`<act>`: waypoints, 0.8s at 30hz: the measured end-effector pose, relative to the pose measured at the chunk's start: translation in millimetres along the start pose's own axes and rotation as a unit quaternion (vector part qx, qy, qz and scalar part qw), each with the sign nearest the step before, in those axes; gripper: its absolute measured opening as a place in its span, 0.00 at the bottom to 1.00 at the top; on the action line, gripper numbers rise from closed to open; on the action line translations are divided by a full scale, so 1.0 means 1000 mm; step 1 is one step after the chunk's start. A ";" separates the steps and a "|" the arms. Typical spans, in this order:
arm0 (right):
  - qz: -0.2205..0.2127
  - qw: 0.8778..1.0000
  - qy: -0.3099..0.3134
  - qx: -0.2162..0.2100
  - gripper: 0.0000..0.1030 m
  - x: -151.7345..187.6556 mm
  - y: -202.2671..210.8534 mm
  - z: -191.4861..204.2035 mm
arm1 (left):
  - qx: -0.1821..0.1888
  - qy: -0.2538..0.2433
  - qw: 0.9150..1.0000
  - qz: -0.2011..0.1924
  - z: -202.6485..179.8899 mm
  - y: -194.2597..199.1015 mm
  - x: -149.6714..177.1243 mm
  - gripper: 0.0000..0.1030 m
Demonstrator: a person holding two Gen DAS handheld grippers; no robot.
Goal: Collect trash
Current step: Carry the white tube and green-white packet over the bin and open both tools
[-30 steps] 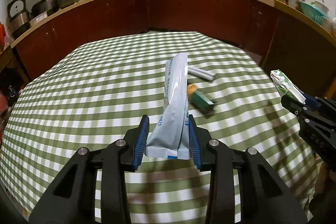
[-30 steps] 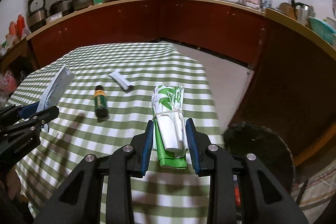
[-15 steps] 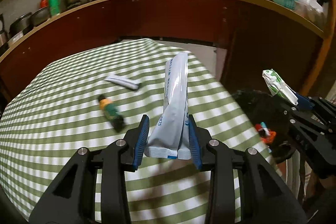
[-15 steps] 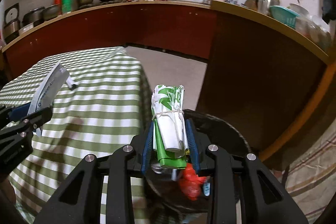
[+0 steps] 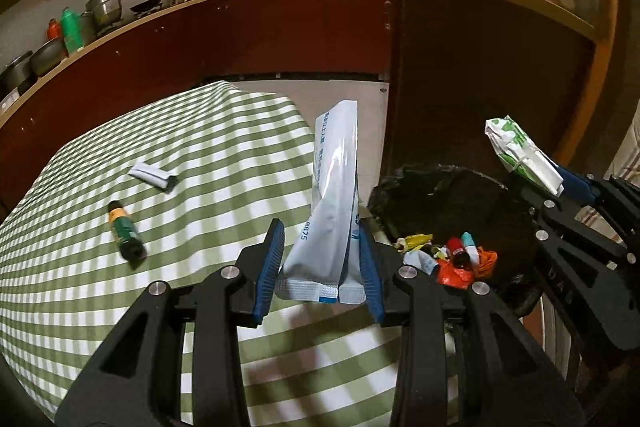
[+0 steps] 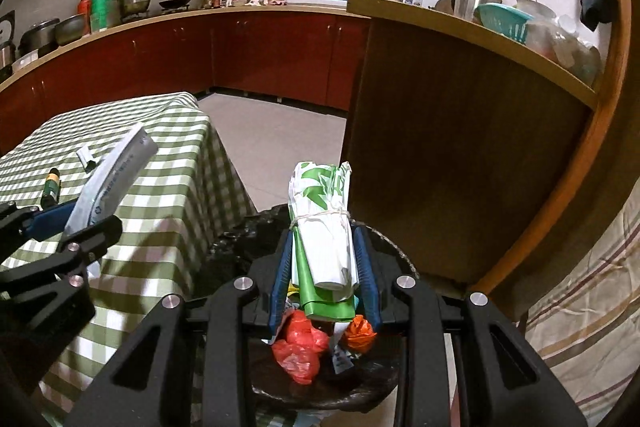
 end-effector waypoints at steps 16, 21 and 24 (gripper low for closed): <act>0.004 1.000 -0.026 0.012 0.31 0.010 -0.014 -0.026 | 0.003 -0.019 1.000 0.012 -0.034 -0.029 0.002 0.35; 0.008 0.999 -0.037 0.015 0.31 0.015 -0.022 -0.033 | 0.005 -0.029 0.999 0.017 -0.040 -0.037 0.000 0.47; 0.008 0.999 -0.040 0.017 0.32 0.014 -0.021 -0.034 | 0.011 -0.026 0.999 0.018 -0.043 -0.038 0.001 0.50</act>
Point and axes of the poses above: each gripper's, at about its wrist camera, not at the fingertips, and y roughly against the way its jaws point, z to its left, x to its underside, the point moved 10 cm from there along -y, roughly the way its jaws point, and after that the axes turned 15 degrees about -z, right-handed, at the moved point
